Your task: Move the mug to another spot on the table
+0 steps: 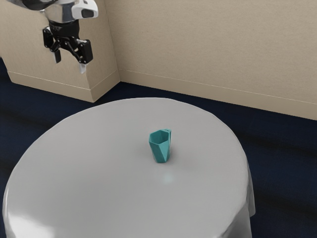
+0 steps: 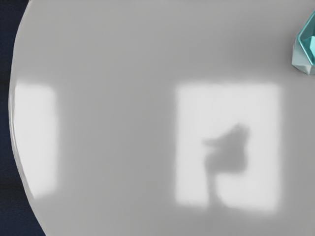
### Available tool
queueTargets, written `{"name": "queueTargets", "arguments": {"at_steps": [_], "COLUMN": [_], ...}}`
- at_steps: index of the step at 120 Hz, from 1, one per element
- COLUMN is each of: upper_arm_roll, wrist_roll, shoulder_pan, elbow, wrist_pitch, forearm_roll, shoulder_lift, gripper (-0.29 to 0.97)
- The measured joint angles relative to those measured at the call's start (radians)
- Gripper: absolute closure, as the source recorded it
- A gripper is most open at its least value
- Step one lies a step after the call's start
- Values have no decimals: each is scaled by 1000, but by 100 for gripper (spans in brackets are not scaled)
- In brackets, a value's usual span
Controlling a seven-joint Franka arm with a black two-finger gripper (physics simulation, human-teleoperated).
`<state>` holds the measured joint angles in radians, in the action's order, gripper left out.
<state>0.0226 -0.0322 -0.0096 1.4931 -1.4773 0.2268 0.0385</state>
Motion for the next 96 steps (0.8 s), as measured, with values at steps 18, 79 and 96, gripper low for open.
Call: {"name": "queueTargets", "arguments": {"at_steps": [18, 79, 96], "upper_arm_roll": [2, 37, 47], "wrist_roll": [-9, -148, -217], "shoulder_pan": [6, -86, -94], "elbow": [1, -84, -142], "wrist_pitch": [-31, -238, -286], "forearm_roll": [-1, -89, -105], "shoulder_lift": [-33, -380, -477], "gripper": [0, 0, 0]}}
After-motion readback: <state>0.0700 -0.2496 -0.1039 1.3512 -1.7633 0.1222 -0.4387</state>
